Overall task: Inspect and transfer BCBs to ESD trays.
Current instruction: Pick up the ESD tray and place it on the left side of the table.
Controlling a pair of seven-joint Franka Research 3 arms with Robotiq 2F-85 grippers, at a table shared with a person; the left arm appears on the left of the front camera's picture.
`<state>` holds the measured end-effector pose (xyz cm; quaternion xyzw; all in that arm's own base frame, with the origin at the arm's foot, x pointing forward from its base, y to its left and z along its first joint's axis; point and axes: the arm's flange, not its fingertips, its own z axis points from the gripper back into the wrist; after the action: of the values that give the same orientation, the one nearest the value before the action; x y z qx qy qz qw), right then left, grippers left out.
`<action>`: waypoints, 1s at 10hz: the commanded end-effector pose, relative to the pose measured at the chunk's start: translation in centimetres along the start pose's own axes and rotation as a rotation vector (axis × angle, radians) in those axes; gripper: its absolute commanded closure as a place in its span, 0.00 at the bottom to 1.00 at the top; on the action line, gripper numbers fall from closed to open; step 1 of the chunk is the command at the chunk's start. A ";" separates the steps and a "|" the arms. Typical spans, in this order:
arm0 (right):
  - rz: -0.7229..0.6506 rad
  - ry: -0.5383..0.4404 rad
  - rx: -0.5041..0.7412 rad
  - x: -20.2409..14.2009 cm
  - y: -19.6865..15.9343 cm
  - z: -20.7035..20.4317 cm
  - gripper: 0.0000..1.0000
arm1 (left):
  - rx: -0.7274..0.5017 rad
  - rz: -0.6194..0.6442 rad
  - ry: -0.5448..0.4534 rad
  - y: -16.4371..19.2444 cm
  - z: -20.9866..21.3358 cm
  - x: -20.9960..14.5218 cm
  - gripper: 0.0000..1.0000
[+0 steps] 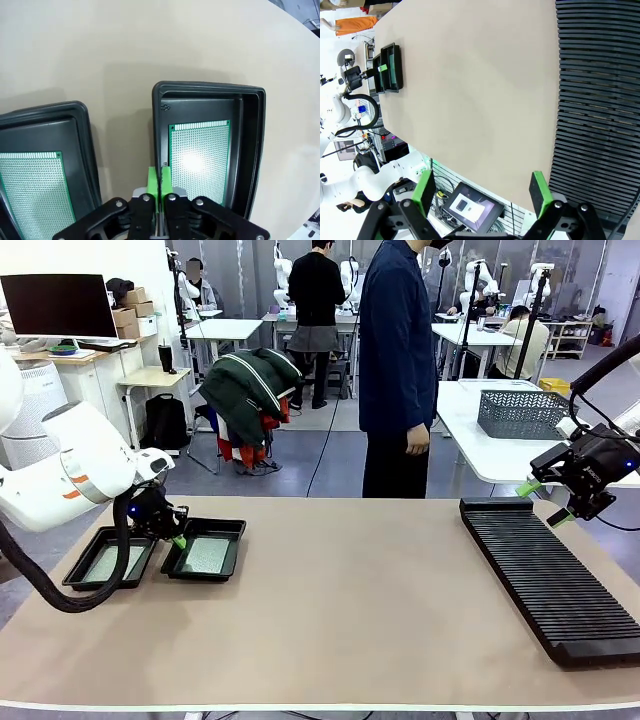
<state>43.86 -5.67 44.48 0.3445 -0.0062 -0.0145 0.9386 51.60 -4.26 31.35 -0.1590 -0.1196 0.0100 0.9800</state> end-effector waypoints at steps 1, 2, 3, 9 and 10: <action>-0.017 -0.023 -0.005 -0.2 0.1 -0.2 0.00 | 0.049 0.013 -0.006 -0.1 0.0 -0.4 0.97; -0.017 -0.023 -0.005 -0.2 0.1 -0.2 0.00 | 0.059 0.019 -0.003 -0.1 0.0 -0.5 0.97; -0.017 -0.023 -0.005 -0.2 0.1 -0.2 0.00 | 0.064 0.009 -0.004 -0.4 0.1 -0.9 0.97; -0.017 -0.023 -0.005 -0.2 0.1 -0.2 0.00 | 0.055 0.004 0.005 -0.1 -0.2 -1.1 0.97; -0.017 -0.023 -0.005 -0.2 0.1 -0.2 0.00 | 0.055 0.004 0.005 -0.1 -0.2 -1.1 0.97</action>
<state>43.86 -5.67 44.48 0.3445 -0.0062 -0.0145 0.9386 50.47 -4.57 31.03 -0.1264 -0.1145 0.0145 0.9852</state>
